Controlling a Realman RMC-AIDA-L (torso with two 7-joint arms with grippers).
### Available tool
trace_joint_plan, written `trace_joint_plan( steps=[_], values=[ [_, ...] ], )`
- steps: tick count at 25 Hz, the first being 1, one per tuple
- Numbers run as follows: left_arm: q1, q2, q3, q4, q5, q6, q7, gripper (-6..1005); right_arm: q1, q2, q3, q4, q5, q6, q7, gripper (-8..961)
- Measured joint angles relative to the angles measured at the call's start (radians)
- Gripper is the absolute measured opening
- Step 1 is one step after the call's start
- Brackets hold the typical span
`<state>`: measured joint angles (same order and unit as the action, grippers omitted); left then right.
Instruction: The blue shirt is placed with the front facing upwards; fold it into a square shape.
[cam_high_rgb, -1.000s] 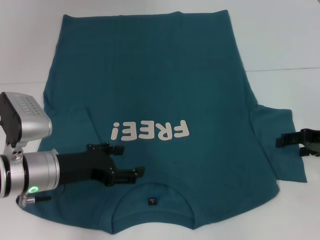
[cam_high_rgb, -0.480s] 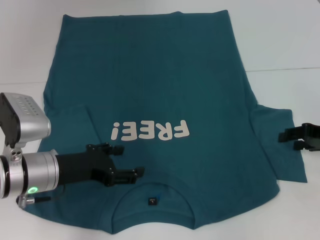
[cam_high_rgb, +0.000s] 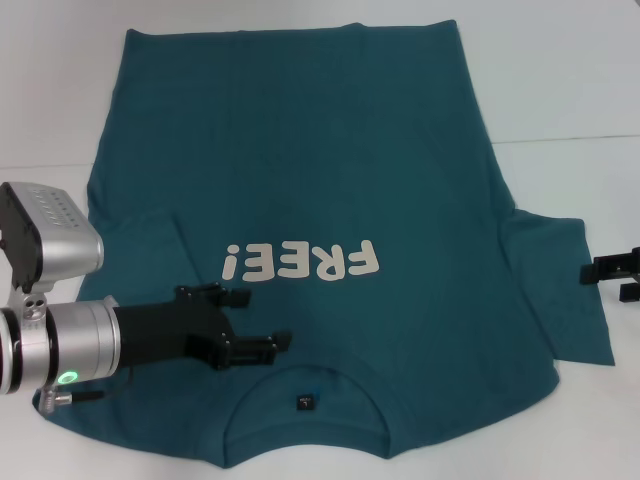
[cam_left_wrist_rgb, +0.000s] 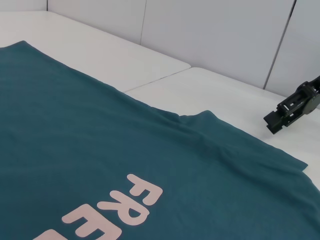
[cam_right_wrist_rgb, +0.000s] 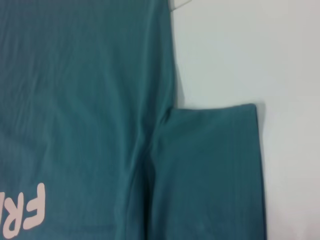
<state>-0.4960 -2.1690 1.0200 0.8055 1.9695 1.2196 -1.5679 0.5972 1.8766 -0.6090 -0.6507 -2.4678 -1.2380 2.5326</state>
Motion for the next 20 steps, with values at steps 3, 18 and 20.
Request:
trace_joint_plan(
  steps=[3, 18, 20],
  values=[
    [0.000, 0.000, 0.002, 0.000, 0.000, 0.000, 0.000, 887, -0.002, 0.000, -0.004, 0.006, -0.009, 0.005, 0.000, 661],
    [-0.001, 0.000, 0.012, 0.000, -0.003, 0.000, 0.000, 888, 0.013, 0.032, -0.010, 0.017, -0.037, 0.042, 0.002, 803],
    [-0.001, 0.000, 0.012, 0.000, -0.003, -0.001, 0.000, 888, 0.016, 0.037, -0.011, 0.022, -0.037, 0.051, 0.001, 802]
  ],
)
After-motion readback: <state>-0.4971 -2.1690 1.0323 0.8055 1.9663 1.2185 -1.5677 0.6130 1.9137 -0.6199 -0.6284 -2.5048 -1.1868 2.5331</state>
